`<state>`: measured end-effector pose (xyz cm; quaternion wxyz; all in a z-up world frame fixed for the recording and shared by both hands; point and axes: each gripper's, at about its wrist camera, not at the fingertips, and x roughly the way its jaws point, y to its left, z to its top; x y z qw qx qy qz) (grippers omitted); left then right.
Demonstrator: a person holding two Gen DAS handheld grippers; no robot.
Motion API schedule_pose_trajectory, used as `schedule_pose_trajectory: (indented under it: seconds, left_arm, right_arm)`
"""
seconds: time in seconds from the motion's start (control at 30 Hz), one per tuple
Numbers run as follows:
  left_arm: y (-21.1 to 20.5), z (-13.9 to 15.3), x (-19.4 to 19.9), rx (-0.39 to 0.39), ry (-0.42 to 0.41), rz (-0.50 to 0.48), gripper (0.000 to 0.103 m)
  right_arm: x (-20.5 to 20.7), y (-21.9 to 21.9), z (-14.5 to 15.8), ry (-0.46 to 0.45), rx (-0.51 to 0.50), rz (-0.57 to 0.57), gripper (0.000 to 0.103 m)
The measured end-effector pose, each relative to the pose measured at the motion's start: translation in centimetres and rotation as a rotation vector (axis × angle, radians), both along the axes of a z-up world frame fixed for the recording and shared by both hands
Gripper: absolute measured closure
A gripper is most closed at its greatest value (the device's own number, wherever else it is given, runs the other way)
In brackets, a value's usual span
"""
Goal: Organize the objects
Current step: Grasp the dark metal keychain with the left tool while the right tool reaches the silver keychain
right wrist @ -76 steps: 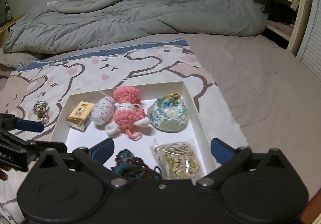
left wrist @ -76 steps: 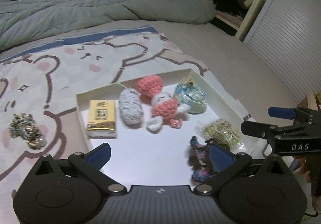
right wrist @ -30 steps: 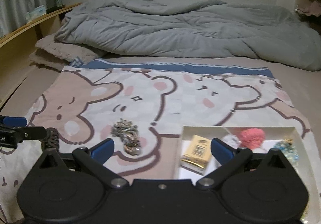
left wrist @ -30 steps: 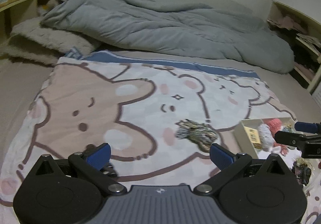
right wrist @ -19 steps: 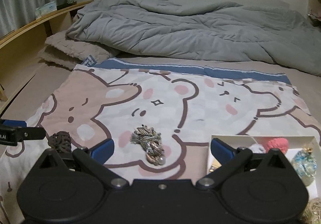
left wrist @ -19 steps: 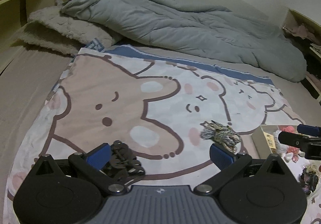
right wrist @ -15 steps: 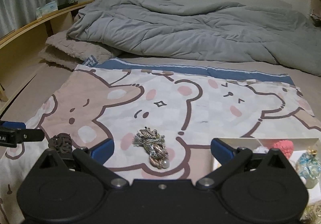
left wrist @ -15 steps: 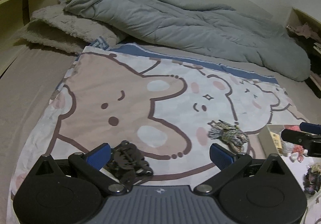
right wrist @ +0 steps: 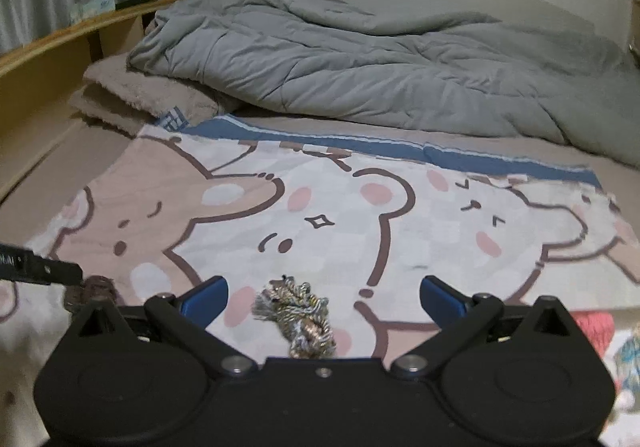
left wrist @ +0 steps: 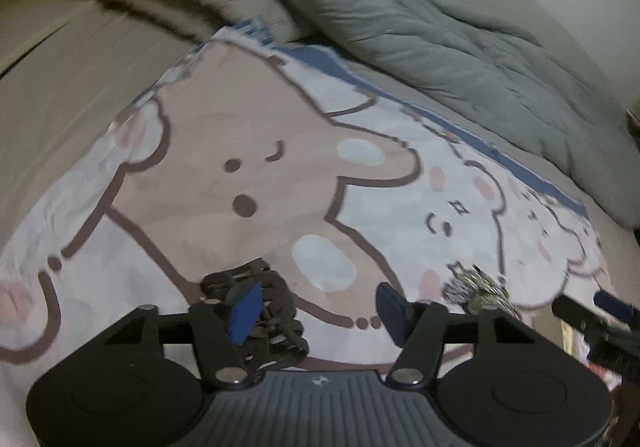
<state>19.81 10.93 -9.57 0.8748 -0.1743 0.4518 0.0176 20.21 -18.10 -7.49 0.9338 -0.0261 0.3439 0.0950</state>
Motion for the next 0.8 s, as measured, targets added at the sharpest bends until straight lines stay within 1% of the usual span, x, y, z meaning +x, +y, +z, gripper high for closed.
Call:
schedule_pose_trajectory:
  seconds: [0.07,0.13,0.23,0.3,0.43,0.6,0.67,0.77,0.8]
  left_arm:
    - [0.2,-0.7,0.4,-0.007,0.019,0.042,0.048]
    - [0.2,-1.4,0.9,-0.014,0.042,0.076,0.049]
    - [0.2,-2.3,1.4,-0.014,0.066,0.111,0.052]
    - [-0.1,-2.3,1.7,0.016,0.058,0.126,0.052]
    - [-0.5,-2.3,2.0,0.066,0.058,0.152,0.058]
    - [-0.2,-2.1,1.5,0.104,0.058,0.202,0.059]
    - [-0.1,-2.1,1.5,0.116,0.061,0.202,0.059]
    - [-0.2,-2.0,1.4,0.118,0.065,0.201,0.058]
    - [-0.2,-2.0,1.3,0.124,0.067,0.204,0.058]
  right_arm:
    - [0.7,0.4,-0.7,-0.001,-0.024,0.02,0.003]
    - [1.4,0.8,-1.4,0.011,-0.045,0.029,0.012]
    - [2.4,1.2,-2.5,0.031,-0.061,0.046,0.015]
    - [2.9,1.5,-3.3,0.041,-0.08,0.07,0.016]
    - [3.9,2.0,-5.1,0.105,-0.111,0.089,0.024]
    - [4.6,2.6,-6.5,0.131,-0.147,0.124,0.027]
    - [4.8,2.8,-6.9,0.132,-0.16,0.14,0.027]
    - [5.0,3.4,-7.5,0.141,-0.194,0.165,0.033]
    - [5.1,3.6,-7.8,0.149,-0.202,0.17,0.037]
